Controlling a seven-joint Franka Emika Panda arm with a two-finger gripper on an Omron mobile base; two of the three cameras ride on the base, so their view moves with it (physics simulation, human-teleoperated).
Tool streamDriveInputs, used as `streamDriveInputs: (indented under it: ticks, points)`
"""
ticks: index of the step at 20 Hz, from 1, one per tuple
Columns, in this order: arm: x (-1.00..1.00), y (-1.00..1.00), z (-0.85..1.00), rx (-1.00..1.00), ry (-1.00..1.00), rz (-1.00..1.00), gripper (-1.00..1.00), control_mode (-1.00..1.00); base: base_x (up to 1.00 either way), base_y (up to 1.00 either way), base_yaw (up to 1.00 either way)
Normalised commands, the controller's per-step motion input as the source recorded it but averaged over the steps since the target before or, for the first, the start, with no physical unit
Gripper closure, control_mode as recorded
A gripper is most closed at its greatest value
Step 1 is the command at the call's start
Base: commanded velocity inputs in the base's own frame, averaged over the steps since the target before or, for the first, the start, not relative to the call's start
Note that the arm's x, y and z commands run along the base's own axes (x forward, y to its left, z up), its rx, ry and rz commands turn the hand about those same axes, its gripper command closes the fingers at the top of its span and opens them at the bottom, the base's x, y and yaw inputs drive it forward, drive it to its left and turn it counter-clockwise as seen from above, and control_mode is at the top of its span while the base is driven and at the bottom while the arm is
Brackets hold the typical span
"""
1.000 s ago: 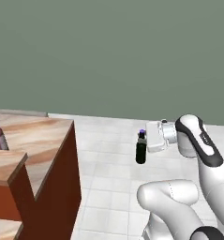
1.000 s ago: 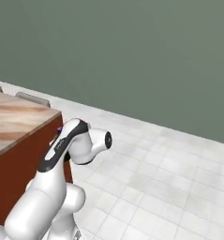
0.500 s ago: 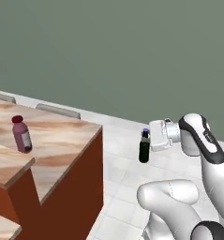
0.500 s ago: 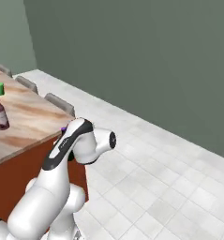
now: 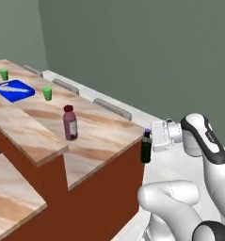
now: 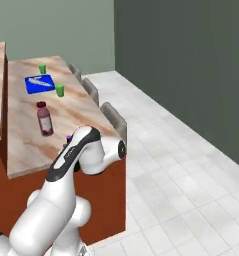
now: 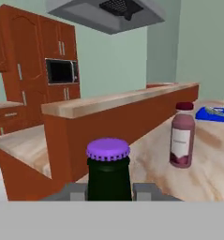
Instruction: Place the drinks on the dining counter in a tight cluster.
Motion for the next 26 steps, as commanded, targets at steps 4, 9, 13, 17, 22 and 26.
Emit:
streamDriveInputs:
  ticks: [4,9,13,17,22,26]
  points:
    - [0.00,0.00,0.00,0.00,0.00,0.00,1.00,1.00,0.60,0.00,0.60]
    - [0.00,0.00,0.00,0.00,0.00,0.00,1.00,1.00,0.55,-0.01,0.58]
    - [0.00,0.00,0.00,0.00,0.00,0.00,1.00,1.00,0.37,-0.26,0.36]
    - [0.00,0.00,0.00,0.00,0.00,0.00,1.00,1.00,0.26,-0.42,0.22]
    - [0.00,0.00,0.00,0.00,0.00,0.00,1.00,1.00,0.28,-0.46,0.18]
    - [0.00,0.00,0.00,0.00,0.00,0.00,1.00,1.00,0.44,-0.37,0.20]
